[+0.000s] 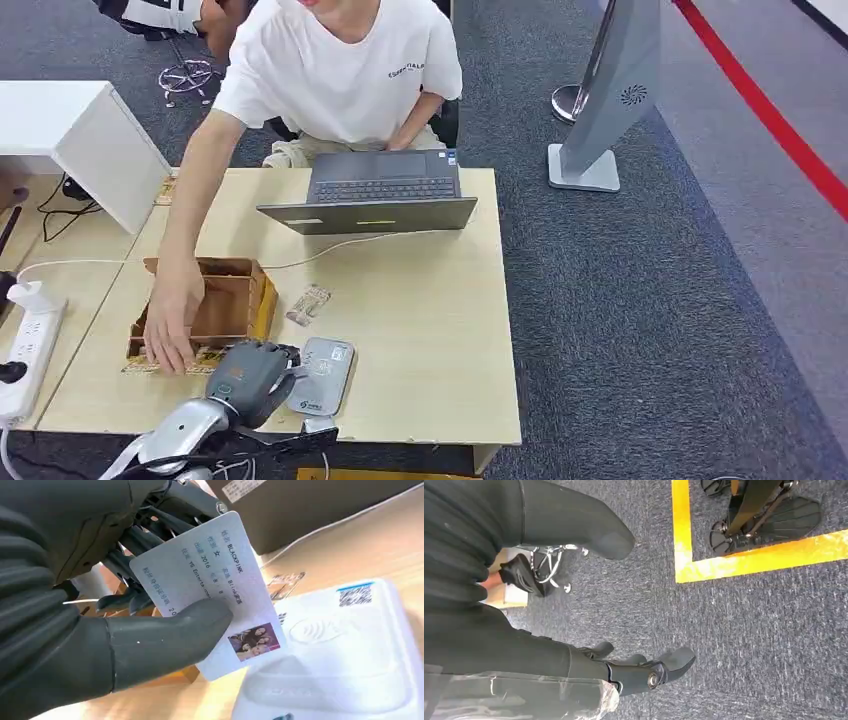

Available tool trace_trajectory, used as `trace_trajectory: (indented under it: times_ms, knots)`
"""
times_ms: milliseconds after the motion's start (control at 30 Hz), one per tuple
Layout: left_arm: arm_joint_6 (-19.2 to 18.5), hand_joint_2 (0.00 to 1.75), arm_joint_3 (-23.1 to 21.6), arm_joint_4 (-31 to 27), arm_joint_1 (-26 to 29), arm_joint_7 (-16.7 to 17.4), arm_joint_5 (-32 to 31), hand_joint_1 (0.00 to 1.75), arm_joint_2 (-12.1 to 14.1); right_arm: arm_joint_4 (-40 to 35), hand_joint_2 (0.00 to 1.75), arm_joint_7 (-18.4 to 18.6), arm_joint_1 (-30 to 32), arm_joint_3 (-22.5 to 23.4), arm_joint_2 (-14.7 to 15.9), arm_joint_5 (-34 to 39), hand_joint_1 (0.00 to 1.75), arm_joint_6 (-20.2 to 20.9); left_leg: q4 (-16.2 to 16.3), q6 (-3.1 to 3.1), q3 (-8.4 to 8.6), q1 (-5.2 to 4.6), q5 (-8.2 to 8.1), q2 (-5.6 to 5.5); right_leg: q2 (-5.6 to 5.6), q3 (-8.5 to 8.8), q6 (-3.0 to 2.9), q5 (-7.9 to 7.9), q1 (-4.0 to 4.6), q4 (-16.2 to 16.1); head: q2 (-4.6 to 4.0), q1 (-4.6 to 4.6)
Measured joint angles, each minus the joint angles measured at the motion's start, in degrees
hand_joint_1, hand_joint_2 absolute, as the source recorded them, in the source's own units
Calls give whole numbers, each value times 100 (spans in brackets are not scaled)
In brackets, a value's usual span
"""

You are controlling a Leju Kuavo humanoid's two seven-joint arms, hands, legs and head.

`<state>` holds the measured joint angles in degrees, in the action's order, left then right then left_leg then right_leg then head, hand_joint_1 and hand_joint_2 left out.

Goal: Pass the card to the sensor for recognition and then transmit it.

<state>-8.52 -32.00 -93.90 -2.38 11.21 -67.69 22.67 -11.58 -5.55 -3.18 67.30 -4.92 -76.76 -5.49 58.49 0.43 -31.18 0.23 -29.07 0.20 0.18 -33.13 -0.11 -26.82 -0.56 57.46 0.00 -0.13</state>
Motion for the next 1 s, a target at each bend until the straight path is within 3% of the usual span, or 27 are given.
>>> trace_trajectory:
  times_ms: [200,300,533,600,733,867,1000]
  knots:
    - [-31,175,-37,-2,-25,-7,94,175,100,0,175,-9,0,2,0,0,0,9,0,0,0,0,0,0,0,0,0,0,1,0,0,0]
    - [138,175,-46,-4,-45,15,17,175,114,0,175,-9,0,7,0,7,0,9,0,0,1,-1,1,0,0,0,0,0,1,0,0,2]
    - [1601,175,-68,-412,-224,315,-1479,175,-201,0,175,-9,-5,20,0,-61,0,-4,1,0,0,-2,1,-3,-5,1,0,1,-1,0,0,2]
    - [1972,175,-68,-547,-316,306,-1657,175,-263,0,175,-18,-2,17,0,-136,0,9,1,0,-1,-2,1,-2,-6,1,0,1,-1,0,0,2]
    - [3054,175,57,-621,-479,111,-1867,175,-367,0,175,-61,-9,-33,0,-328,0,55,1,0,2,-1,1,-2,-6,1,0,1,0,0,0,0]
    - [3335,175,584,-514,-912,-168,-1866,175,-444,0,175,-66,-24,-153,4,-452,0,111,1,-6,2,2,6,-4,-9,1,-5,4,1,3,0,0]
    - [3388,175,1159,268,-1636,-367,-2142,175,-457,0,175,-120,-48,-238,9,-549,0,138,1,-16,2,5,21,-3,-8,-1,-20,15,2,6,0,-2]
